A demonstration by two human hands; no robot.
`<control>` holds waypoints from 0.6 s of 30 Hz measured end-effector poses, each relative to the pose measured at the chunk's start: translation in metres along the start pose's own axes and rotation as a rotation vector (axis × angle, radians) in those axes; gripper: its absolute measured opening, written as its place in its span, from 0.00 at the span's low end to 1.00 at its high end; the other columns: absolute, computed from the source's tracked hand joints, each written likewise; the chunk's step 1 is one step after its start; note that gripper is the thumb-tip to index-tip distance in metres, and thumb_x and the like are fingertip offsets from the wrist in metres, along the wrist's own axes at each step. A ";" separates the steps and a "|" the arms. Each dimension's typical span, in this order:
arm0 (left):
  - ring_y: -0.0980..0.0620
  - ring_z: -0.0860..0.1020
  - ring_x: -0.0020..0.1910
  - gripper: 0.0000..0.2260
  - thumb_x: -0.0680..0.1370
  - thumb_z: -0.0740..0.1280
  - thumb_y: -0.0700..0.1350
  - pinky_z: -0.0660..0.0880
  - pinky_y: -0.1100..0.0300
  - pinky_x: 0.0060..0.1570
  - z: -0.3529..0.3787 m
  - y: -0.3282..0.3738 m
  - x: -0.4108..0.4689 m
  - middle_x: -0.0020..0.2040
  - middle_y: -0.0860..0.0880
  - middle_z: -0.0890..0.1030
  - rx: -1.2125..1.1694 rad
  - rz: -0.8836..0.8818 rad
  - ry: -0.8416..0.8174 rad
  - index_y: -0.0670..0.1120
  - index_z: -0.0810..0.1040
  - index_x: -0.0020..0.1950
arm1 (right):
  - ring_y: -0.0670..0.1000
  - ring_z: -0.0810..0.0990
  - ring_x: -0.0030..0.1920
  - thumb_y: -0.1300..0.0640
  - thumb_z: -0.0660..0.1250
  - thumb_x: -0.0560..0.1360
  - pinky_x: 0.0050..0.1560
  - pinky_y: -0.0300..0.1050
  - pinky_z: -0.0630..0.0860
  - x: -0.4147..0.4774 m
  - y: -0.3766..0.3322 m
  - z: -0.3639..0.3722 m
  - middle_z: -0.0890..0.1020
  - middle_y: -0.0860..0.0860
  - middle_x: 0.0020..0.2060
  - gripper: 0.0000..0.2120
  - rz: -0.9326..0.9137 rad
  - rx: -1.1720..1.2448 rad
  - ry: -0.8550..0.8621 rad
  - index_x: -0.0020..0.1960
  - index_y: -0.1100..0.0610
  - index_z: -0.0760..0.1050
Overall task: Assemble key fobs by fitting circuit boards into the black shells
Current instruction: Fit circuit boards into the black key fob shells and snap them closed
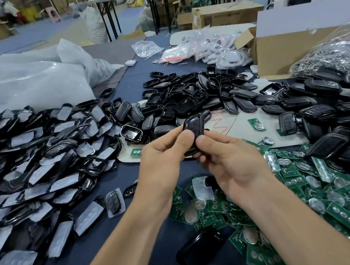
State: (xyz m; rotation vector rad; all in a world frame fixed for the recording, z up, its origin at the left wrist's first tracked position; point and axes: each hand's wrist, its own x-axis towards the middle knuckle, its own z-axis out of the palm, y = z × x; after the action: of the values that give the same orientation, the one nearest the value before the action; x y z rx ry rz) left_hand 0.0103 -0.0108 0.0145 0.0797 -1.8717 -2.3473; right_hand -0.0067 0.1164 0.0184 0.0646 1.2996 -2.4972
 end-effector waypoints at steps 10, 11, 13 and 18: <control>0.49 0.84 0.41 0.15 0.83 0.67 0.46 0.82 0.59 0.39 0.004 -0.001 -0.003 0.44 0.40 0.88 0.012 0.071 0.205 0.46 0.89 0.42 | 0.50 0.74 0.39 0.65 0.73 0.70 0.36 0.36 0.75 -0.003 0.014 0.008 0.85 0.53 0.38 0.07 -0.008 -0.126 -0.040 0.41 0.55 0.89; 0.49 0.84 0.40 0.15 0.83 0.67 0.46 0.81 0.60 0.37 0.003 0.000 -0.003 0.43 0.39 0.87 0.016 0.066 0.208 0.45 0.89 0.41 | 0.50 0.74 0.38 0.67 0.72 0.73 0.36 0.37 0.74 -0.003 0.014 0.007 0.85 0.54 0.38 0.10 -0.008 -0.140 -0.028 0.41 0.55 0.89; 0.48 0.84 0.41 0.15 0.83 0.67 0.46 0.82 0.58 0.39 0.002 0.002 -0.004 0.44 0.39 0.87 0.008 0.050 0.208 0.44 0.89 0.41 | 0.50 0.75 0.39 0.68 0.71 0.75 0.37 0.38 0.74 -0.004 0.013 0.006 0.85 0.55 0.39 0.11 -0.004 -0.145 -0.019 0.42 0.56 0.89; 0.41 0.83 0.46 0.17 0.77 0.66 0.54 0.78 0.41 0.51 -0.001 0.005 -0.003 0.47 0.38 0.87 0.028 0.033 0.184 0.44 0.89 0.43 | 0.55 0.72 0.42 0.69 0.71 0.75 0.40 0.38 0.75 -0.005 0.010 0.003 0.85 0.59 0.45 0.08 0.022 -0.175 -0.049 0.51 0.62 0.87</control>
State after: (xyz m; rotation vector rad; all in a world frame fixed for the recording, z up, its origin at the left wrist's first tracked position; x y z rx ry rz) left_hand 0.0135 -0.0127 0.0186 0.2567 -1.8047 -2.2094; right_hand 0.0010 0.1102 0.0132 -0.0223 1.4825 -2.3412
